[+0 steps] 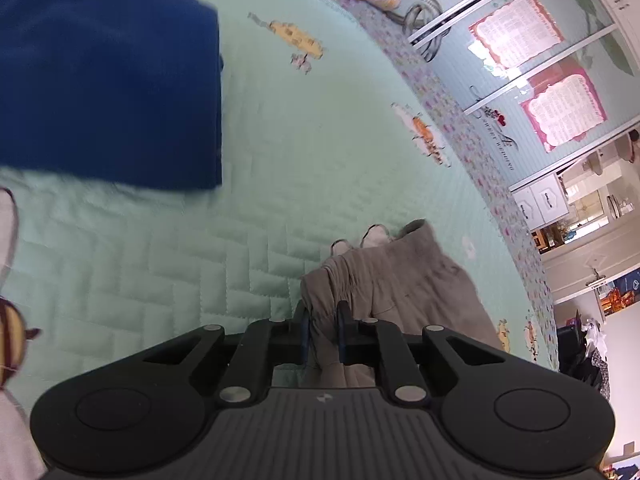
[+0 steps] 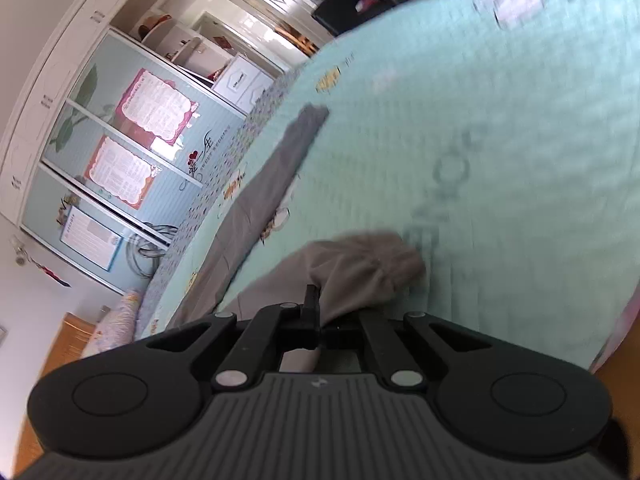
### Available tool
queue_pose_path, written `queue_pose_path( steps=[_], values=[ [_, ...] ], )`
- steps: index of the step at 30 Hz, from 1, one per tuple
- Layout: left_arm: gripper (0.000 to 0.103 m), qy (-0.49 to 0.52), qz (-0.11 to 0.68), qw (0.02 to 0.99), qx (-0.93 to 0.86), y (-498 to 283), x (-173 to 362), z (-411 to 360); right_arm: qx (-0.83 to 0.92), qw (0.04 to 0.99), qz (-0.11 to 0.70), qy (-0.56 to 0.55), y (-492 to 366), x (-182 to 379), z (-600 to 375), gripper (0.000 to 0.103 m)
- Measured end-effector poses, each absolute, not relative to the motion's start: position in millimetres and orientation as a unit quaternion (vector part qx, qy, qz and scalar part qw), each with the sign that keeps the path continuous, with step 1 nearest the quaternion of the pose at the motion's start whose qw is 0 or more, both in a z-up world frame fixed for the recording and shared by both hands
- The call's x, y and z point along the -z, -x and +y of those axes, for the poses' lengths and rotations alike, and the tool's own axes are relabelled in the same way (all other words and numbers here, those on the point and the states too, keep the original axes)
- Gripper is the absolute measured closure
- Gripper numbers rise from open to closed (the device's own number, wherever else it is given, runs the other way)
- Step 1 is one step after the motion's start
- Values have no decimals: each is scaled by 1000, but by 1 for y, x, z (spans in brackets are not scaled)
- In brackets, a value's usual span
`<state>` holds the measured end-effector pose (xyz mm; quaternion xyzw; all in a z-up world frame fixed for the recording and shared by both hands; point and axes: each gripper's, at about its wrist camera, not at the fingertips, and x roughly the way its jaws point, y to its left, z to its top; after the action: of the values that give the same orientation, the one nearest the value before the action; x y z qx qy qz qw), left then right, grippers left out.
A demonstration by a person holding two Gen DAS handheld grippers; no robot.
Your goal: Fold clothes
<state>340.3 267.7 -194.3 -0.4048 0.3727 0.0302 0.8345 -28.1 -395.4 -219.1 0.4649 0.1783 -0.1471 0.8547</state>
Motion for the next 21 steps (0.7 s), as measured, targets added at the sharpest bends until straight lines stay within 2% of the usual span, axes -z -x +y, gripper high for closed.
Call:
queue_pose_path(
  steps=[4, 9, 13, 18, 21],
  values=[
    [88, 412, 373, 831, -30, -323, 182, 282, 146, 859, 181, -457, 29, 207, -405, 102],
    [78, 408, 423, 807, -54, -318, 210, 292, 174, 817, 251, -489, 20, 244, -412, 102],
    [71, 434, 406, 804, -33, -299, 219, 295, 170, 808, 255, -503, 27, 259, -407, 101],
    [62, 441, 400, 804, -7, -278, 217, 295, 158, 816, 241, -501, 25, 253, -401, 101],
    [59, 452, 401, 797, 12, -269, 221, 291, 155, 807, 223, -524, 27, 254, -405, 94]
  ],
)
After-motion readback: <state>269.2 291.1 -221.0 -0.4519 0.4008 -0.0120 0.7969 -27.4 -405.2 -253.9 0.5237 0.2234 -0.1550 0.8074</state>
